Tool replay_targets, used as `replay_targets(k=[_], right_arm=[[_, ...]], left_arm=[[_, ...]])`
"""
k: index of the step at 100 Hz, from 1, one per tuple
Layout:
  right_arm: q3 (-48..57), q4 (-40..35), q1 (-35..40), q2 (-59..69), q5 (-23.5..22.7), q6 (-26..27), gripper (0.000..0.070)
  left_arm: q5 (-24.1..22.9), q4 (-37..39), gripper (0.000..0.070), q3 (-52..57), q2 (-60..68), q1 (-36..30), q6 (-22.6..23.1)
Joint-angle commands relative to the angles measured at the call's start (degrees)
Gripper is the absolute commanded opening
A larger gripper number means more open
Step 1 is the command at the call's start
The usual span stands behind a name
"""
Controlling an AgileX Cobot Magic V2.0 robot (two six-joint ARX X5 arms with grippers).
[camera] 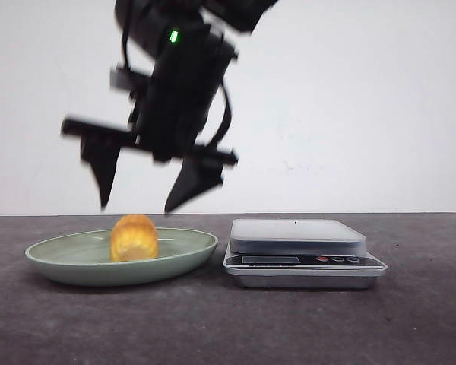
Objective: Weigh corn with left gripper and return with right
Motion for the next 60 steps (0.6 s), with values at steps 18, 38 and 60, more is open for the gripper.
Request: replay_targets(k=[18, 38, 60], right_arm=[[1.46, -3.96, -7.02, -15.06, 0.28, -6.78, 0.0489], [1.46, -13.33, -15.76, -29.90, 1.14, -12.24, 0.0489], [1.46, -25.57, -24.26, -48.30, 3.82, -17.07, 0.0489]], left_arm=[[-0.44, -1.88, 0.0433, 0.81, -0.02, -0.24, 0.26], [-0.87, -0.61, 0.0433, 0.81, -0.02, -0.24, 0.87], [-2.27, 0.68, 0.0433, 0.79, -0.02, -0.24, 2.10]])
